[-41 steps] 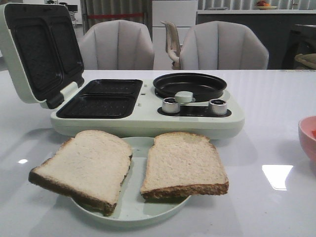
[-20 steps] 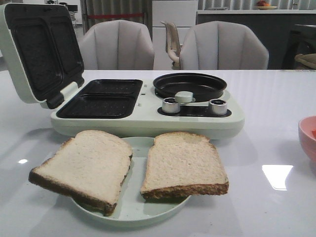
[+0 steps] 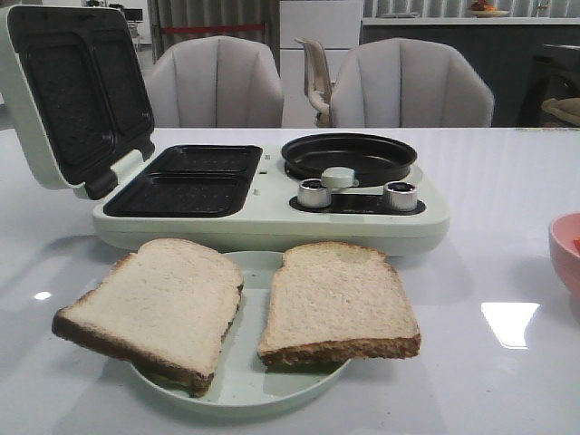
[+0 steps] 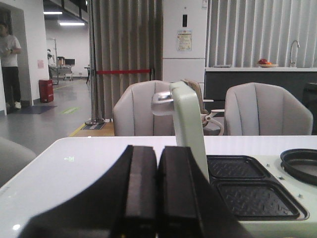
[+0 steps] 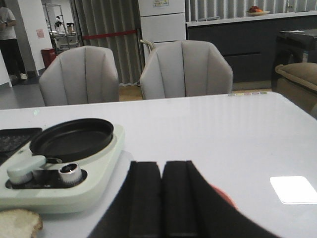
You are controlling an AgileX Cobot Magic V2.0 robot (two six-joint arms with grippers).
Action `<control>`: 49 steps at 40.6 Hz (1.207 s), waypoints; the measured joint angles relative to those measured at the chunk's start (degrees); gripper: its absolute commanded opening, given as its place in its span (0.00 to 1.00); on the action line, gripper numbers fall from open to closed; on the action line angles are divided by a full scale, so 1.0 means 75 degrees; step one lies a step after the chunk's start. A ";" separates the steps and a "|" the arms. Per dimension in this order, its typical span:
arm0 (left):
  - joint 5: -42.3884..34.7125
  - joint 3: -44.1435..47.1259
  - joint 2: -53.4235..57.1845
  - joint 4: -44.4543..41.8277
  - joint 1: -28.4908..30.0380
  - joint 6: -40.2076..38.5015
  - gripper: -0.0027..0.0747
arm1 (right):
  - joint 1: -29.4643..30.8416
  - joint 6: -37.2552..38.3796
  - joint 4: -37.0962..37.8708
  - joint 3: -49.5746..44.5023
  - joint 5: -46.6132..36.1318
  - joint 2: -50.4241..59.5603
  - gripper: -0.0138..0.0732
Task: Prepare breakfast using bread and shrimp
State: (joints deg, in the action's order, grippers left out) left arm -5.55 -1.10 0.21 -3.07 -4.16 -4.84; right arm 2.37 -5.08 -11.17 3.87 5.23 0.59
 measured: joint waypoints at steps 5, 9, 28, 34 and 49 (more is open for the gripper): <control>0.0483 -0.0925 0.0000 0.0000 0.0000 0.0000 0.16 | 0.0000 0.0000 0.0054 0.1230 0.0765 0.0000 0.20; 0.1097 -0.1875 -0.0089 -0.0025 0.0000 0.0000 0.16 | 0.0000 0.0000 0.0164 0.2154 0.1239 -0.0147 0.20; 0.4233 -0.4662 -0.2513 0.0108 0.0000 0.0000 0.16 | 0.0000 0.0000 0.0328 0.4156 0.3702 -0.3309 0.20; 0.4938 -0.4487 -0.3050 0.0308 0.0000 0.0000 0.16 | 0.0000 0.0000 0.0328 0.3960 0.4000 -0.4143 0.20; 0.5060 -0.4008 -0.3884 -0.0015 0.0000 0.0023 0.42 | 0.0000 0.0000 0.0339 0.3814 0.4162 -0.5589 0.53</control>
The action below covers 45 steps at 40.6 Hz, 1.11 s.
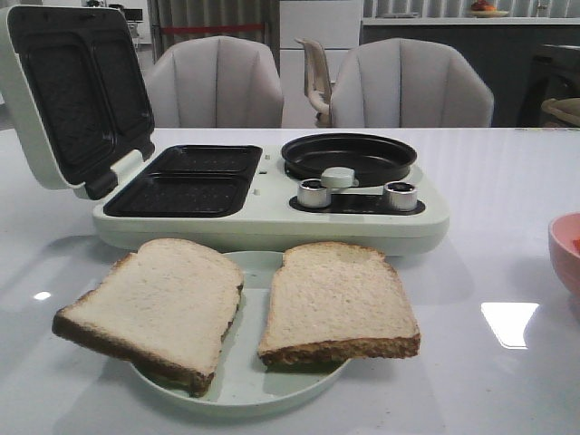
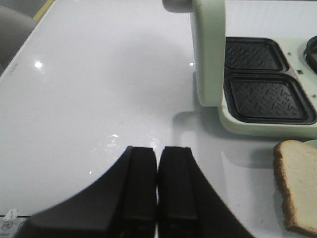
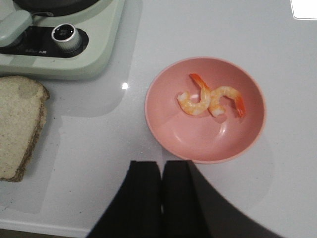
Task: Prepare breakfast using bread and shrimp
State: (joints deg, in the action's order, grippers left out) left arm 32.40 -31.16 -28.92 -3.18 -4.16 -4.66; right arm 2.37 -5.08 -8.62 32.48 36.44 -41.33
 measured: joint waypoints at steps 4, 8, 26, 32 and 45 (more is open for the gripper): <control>0.0019 0.0017 -0.0180 -0.0175 0.0000 0.0153 0.69 | 0.0000 0.0000 0.0000 0.0000 -0.0032 -0.0160 0.69; 0.0019 0.0017 -0.0300 -0.0289 -0.0013 0.0273 0.80 | 0.0000 0.0000 0.0000 0.0000 -0.0043 -0.0248 0.73; -0.0008 0.0017 -0.1515 -0.0347 -0.2186 0.1665 0.65 | 0.0000 0.0000 0.0000 0.0000 -0.0043 -0.0319 0.73; -0.0023 0.0017 -0.2251 -0.0602 -0.3442 0.2559 0.65 | 0.0000 0.0000 0.0000 0.0000 -0.0043 -0.0319 0.73; -0.0246 0.0324 -0.4329 -0.4635 -0.6209 0.1737 0.65 | 0.0000 0.0000 0.0000 0.0000 -0.0043 -0.0319 0.73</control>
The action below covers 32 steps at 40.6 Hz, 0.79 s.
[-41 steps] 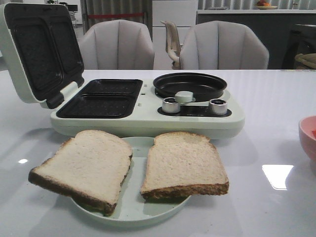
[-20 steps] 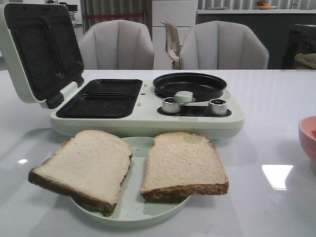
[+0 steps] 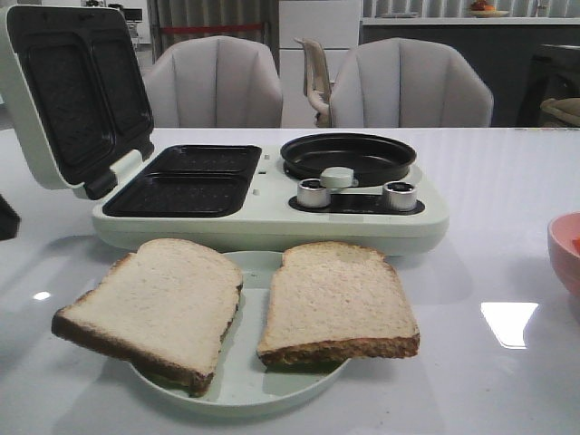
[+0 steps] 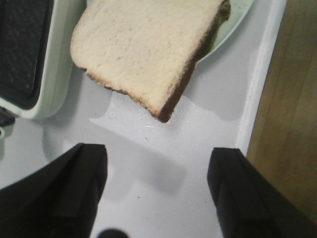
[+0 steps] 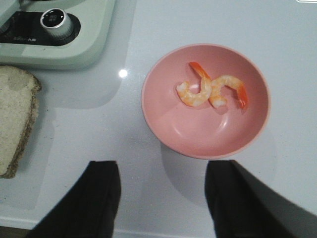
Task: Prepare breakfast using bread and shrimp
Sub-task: 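Grasp the bread slice nearest the left gripper and lift it off the plate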
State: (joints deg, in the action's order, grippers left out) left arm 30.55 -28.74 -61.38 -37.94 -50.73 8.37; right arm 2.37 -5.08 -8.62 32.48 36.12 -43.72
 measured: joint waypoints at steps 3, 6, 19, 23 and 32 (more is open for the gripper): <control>-0.0081 0.0022 -0.0459 -0.1350 -0.0328 -0.0900 0.65 | 0.0000 0.0000 0.0000 0.0000 0.0000 0.0000 0.73; -0.0182 0.0022 -0.0947 -0.2415 -0.0461 -0.1660 0.65 | 0.0000 0.0000 0.0000 0.0000 0.0000 0.0000 0.73; -0.0424 0.0022 -0.2763 -0.5146 -0.0510 -0.3656 0.65 | 0.0000 0.0000 0.0000 0.0000 -0.0005 0.0000 0.73; -0.0422 0.0022 -0.3144 -0.5945 -0.0510 -0.4512 0.63 | 0.0000 0.0000 0.0000 0.0000 -0.0005 0.0000 0.73; -0.0234 0.0022 -0.3399 -0.6811 -0.0510 -0.5652 0.43 | 0.0000 0.0000 0.0000 0.0000 -0.0005 0.0000 0.73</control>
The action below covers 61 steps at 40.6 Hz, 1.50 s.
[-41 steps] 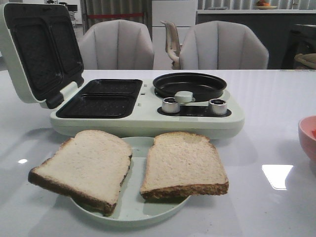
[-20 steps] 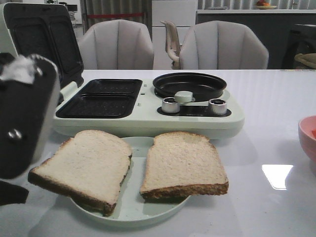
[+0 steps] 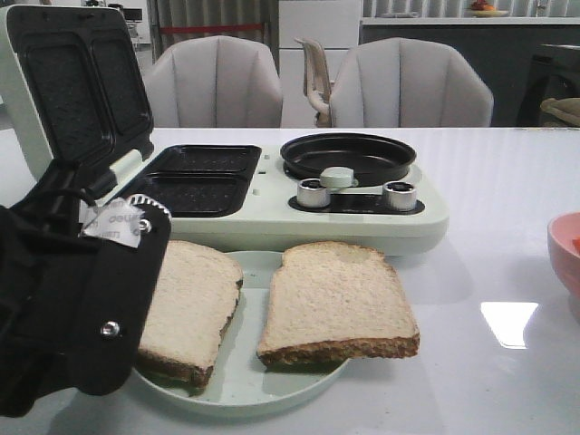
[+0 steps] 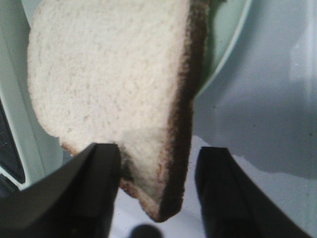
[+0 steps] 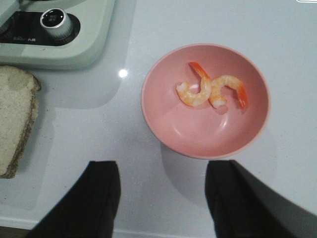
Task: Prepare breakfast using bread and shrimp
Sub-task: 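Grasp the bread slice nearest the left gripper and lift it off the plate, then move the bread with the left gripper onto the sandwich maker plate and release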
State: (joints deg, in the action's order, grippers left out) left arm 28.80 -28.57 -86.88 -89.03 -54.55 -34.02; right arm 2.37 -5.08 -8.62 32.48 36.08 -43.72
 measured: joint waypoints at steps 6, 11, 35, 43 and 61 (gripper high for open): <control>0.0014 0.0000 0.0000 -0.0092 0.0000 -0.0087 0.27 | 0.0000 0.0000 0.0000 0.0000 0.0000 0.0000 0.73; 0.0029 0.0000 0.0000 -0.0074 -0.0014 -0.0096 0.16 | 0.0000 0.0000 0.0000 0.0000 0.0000 0.0000 0.73; 0.2775 0.0000 0.1830 0.0140 -0.1664 -0.0096 0.16 | 0.0000 0.0000 0.0000 0.0000 0.0000 0.0000 0.73; 0.2739 -0.0041 0.2137 -0.0451 -0.1025 -0.0096 0.16 | 0.0000 0.0000 0.0000 0.0000 0.0000 0.0000 0.73; 0.0420 -0.1926 0.1260 -0.1770 0.1645 -0.0096 0.16 | 0.0000 0.0000 0.0005 0.0000 0.0000 0.0000 0.73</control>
State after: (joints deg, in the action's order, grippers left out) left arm 31.94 -43.02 -77.43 -102.30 -42.22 -34.74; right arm 2.37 -5.08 -8.59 32.48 36.08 -43.72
